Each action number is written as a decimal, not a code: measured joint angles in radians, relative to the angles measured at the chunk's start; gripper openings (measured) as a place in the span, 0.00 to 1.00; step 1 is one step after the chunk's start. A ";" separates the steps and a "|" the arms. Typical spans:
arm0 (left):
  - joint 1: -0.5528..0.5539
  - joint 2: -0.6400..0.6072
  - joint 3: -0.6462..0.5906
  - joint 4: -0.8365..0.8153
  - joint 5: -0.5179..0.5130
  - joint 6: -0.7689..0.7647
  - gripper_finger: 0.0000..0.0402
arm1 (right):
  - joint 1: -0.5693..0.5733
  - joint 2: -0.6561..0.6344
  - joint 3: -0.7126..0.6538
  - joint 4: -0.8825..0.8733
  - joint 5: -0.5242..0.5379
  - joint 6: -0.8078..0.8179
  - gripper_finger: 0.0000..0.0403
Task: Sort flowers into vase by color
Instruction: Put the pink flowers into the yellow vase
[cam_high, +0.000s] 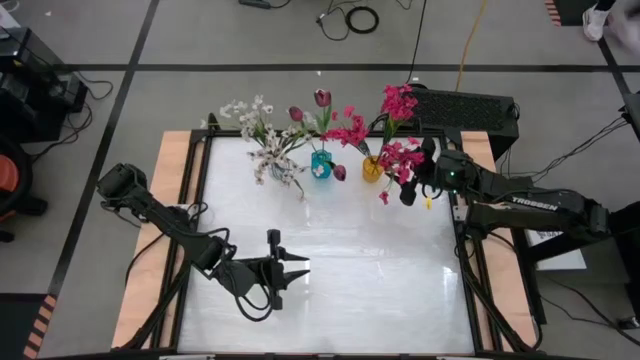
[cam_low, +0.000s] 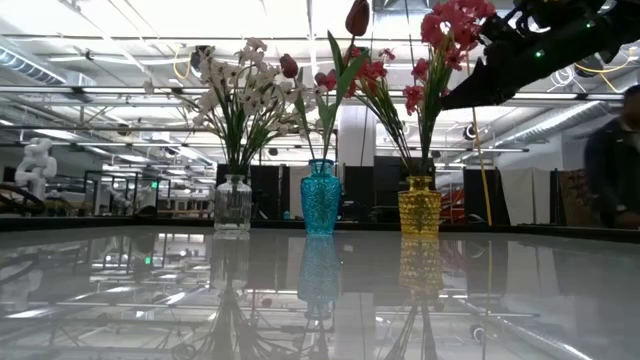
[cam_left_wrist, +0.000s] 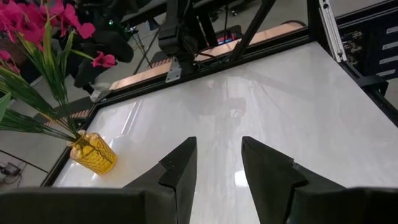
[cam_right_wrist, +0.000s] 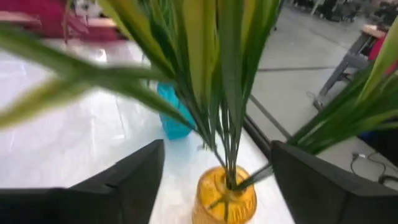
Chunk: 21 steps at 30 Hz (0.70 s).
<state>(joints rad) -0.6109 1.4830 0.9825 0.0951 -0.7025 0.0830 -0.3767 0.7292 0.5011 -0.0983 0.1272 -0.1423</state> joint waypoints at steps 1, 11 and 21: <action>0.000 0.000 0.000 0.002 0.000 0.001 0.33 | 0.000 0.000 0.000 0.011 -0.004 0.001 0.70; 0.000 0.000 0.000 0.002 0.000 0.001 0.33 | 0.013 0.000 0.000 0.075 0.001 0.002 0.35; 0.000 0.000 0.000 0.001 0.000 0.002 0.33 | 0.025 0.002 0.000 0.104 0.012 -0.002 0.02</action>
<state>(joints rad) -0.6108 1.4826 0.9825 0.0963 -0.7025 0.0845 -0.3519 0.7308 0.5011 0.0061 0.1388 -0.1444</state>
